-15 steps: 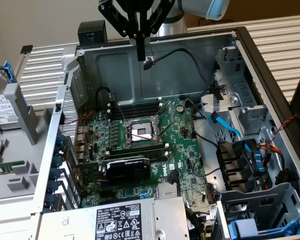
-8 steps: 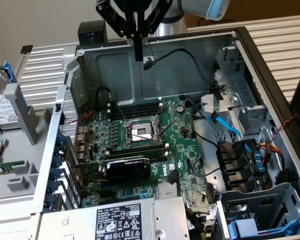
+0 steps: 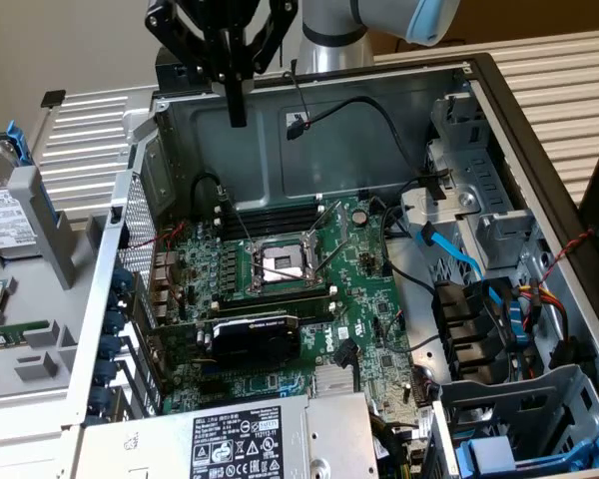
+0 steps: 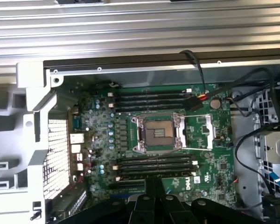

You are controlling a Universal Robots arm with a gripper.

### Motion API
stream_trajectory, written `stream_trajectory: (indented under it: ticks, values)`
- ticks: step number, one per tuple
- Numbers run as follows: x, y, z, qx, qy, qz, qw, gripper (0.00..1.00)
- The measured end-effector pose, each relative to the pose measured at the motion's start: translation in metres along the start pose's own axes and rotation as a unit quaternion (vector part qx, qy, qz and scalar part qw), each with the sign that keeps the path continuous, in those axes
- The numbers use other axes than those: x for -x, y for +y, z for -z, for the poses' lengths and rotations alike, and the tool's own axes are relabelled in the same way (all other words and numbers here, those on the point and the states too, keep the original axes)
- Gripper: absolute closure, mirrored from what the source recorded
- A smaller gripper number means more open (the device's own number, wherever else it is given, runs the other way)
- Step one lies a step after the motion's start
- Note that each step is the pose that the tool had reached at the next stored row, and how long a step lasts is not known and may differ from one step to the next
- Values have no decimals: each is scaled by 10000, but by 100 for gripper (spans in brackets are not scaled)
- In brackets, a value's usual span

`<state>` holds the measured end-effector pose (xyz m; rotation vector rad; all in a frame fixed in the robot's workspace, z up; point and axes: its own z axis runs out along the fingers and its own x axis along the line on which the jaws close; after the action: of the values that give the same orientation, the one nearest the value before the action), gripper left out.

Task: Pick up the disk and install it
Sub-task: 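Reach for the disk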

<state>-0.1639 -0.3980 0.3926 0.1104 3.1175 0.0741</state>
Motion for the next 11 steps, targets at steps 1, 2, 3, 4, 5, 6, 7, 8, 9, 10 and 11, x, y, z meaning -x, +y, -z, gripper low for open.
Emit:
stream_trajectory:
  ticks: [1,2,3,4,5,6,7,8,9,10,11]
  values:
    - [-40,11,0,-1,-1,0,10000,89]
    - [-69,31,0,-4,0,0,10000,89]
    - [-88,57,-1,-7,-1,1,10000,89]
    - [-103,89,-2,-10,-1,0,10000,89]
    - [-117,123,-2,-13,-1,0,10000,89]
    - [-132,158,-2,-15,-1,1,10000,89]
    - [-151,183,-1,-17,-1,1,10000,89]
    - [-175,204,1,-18,-1,1,10000,89]
    - [-205,222,3,-19,-1,0,10000,89]
    - [-236,238,6,-20,-1,1,10000,89]
    - [-270,253,8,-19,-1,1,10000,89]
